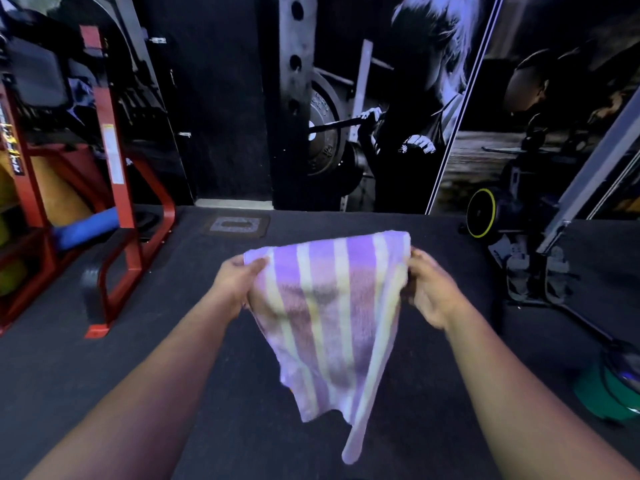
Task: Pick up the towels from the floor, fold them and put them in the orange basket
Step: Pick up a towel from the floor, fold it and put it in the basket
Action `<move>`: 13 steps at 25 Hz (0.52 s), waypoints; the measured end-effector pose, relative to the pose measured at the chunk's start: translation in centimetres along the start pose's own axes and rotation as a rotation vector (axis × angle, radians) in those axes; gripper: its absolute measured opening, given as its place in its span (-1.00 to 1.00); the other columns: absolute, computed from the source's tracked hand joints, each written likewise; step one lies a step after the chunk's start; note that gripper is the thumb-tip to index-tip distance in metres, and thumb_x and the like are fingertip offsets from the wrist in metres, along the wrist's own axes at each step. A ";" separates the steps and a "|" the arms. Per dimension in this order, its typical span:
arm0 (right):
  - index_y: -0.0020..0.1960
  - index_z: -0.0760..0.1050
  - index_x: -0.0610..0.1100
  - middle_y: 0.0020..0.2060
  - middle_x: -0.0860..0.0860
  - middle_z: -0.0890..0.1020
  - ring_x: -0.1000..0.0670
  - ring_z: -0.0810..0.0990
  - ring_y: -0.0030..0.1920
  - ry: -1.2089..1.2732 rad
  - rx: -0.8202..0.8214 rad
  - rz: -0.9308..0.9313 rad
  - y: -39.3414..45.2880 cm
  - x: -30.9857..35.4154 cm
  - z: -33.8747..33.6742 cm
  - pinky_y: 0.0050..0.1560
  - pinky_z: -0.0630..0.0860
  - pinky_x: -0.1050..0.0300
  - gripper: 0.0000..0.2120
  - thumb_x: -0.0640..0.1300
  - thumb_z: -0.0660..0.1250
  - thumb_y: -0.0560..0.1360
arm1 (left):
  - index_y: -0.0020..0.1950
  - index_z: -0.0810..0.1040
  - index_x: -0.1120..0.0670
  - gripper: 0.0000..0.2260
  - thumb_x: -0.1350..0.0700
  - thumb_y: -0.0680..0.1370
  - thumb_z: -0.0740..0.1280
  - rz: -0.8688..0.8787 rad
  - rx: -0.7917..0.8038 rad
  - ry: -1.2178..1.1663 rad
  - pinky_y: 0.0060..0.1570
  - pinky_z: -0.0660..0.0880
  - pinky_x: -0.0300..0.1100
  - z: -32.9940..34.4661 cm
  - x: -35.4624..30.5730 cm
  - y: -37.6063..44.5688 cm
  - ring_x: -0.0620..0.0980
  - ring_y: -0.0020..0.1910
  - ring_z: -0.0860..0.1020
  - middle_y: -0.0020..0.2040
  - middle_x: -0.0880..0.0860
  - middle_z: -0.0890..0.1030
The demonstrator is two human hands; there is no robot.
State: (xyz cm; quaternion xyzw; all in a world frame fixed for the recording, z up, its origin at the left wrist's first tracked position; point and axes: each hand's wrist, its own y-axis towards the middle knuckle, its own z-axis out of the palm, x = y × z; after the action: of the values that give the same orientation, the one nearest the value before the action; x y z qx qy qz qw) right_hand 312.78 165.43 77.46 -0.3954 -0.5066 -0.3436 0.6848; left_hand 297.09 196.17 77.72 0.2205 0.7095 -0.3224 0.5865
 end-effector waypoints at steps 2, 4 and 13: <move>0.12 0.61 -0.13 -0.14 -0.06 0.70 0.04 0.60 -0.27 -0.332 0.111 0.080 -1.2 -0.8 0.3 -0.30 0.50 0.19 -0.85 -0.21 0.39 0.56 | -0.07 0.59 0.19 -0.82 0.11 0.65 0.34 0.020 0.045 0.159 -0.67 0.20 -0.35 -0.1 1.2 0.7 -0.08 -0.69 0.34 -0.55 0.01 0.49; 0.10 0.63 -0.19 -0.13 -0.07 0.70 0.03 0.62 -0.22 -0.379 0.034 0.063 -1.6 -1.3 0.8 -0.29 0.46 0.18 -0.85 -0.27 0.35 0.57 | -0.02 0.65 0.20 -0.77 0.03 0.64 0.36 0.026 0.120 0.141 -0.55 0.28 -0.28 -0.2 1.9 1.2 -0.01 -0.56 0.41 -0.38 0.12 0.57; -0.15 0.47 -0.03 -0.22 -0.06 0.55 -0.11 0.53 -0.16 -0.862 -0.264 0.087 0.0 -1.6 0.5 -0.23 0.41 0.14 -0.86 -0.01 0.18 0.51 | 0.01 0.60 0.11 -0.85 0.04 0.62 0.38 0.225 0.049 0.347 -0.22 0.46 -0.14 -0.6 1.7 2.6 -0.06 -0.21 0.57 -0.15 0.00 0.64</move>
State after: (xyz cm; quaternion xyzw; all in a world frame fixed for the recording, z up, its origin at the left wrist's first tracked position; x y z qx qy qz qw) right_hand 312.19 165.97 76.03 -0.6071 -0.6804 -0.1802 0.3688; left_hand 298.04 198.29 75.58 0.3648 0.7628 -0.2289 0.4824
